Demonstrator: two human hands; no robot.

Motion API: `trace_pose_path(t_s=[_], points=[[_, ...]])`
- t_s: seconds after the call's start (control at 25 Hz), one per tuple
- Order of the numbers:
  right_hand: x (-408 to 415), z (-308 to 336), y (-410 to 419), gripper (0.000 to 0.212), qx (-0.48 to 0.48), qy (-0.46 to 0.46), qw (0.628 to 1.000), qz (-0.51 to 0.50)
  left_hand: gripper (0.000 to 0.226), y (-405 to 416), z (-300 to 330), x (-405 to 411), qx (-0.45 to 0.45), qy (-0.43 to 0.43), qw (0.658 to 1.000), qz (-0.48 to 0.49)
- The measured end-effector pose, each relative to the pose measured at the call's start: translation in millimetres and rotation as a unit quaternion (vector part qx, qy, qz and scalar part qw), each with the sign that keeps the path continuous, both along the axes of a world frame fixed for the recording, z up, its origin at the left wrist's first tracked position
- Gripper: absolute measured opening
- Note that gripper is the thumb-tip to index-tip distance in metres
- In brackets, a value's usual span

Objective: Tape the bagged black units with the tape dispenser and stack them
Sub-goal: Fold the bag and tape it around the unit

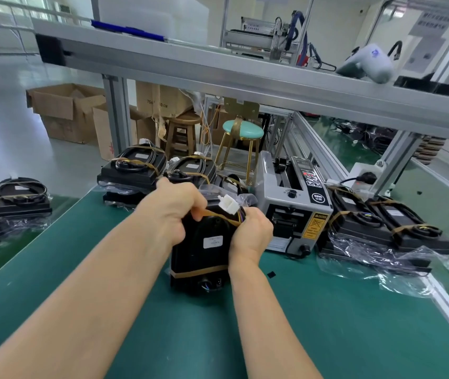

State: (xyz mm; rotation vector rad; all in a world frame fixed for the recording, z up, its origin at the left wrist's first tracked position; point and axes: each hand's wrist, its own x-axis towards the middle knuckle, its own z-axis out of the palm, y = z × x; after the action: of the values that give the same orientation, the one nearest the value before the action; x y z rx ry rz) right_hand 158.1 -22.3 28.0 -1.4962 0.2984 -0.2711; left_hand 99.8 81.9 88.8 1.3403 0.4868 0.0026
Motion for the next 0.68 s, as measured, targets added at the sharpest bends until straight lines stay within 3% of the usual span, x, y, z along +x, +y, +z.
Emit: trace_pose_path(t_s=[0.08,0.2,0.36,0.44,0.56,0.68], points=[[1,3,1,0.044,-0.005,0.003,1.000,-0.007,0.104,-13,-9,8,0.048,-0.009,0.996,0.068],[1,1,0,0.042,-0.005,0.006,1.000,-0.002,0.108,-14,-26,-4,0.050,-0.038,0.989,0.132],[-14,-13,-8,0.030,0.084,-0.075,0.993,0.041,0.078,24,-44,-22,-0.039,-0.036,0.992,0.114],[-17,-16,-10,0.035,0.102,-0.083,0.990,0.054,0.064,24,-53,-16,-0.063,-0.033,0.989,0.133],[-8,-11,-9,0.050,0.128,-0.008,0.990,0.059,0.047,14,-71,-14,-0.126,-0.141,0.970,0.153],[-3,-13,-9,0.032,0.185,0.062,0.975,0.107,0.028,11,-86,-26,-0.241,-0.258,0.928,0.122]])
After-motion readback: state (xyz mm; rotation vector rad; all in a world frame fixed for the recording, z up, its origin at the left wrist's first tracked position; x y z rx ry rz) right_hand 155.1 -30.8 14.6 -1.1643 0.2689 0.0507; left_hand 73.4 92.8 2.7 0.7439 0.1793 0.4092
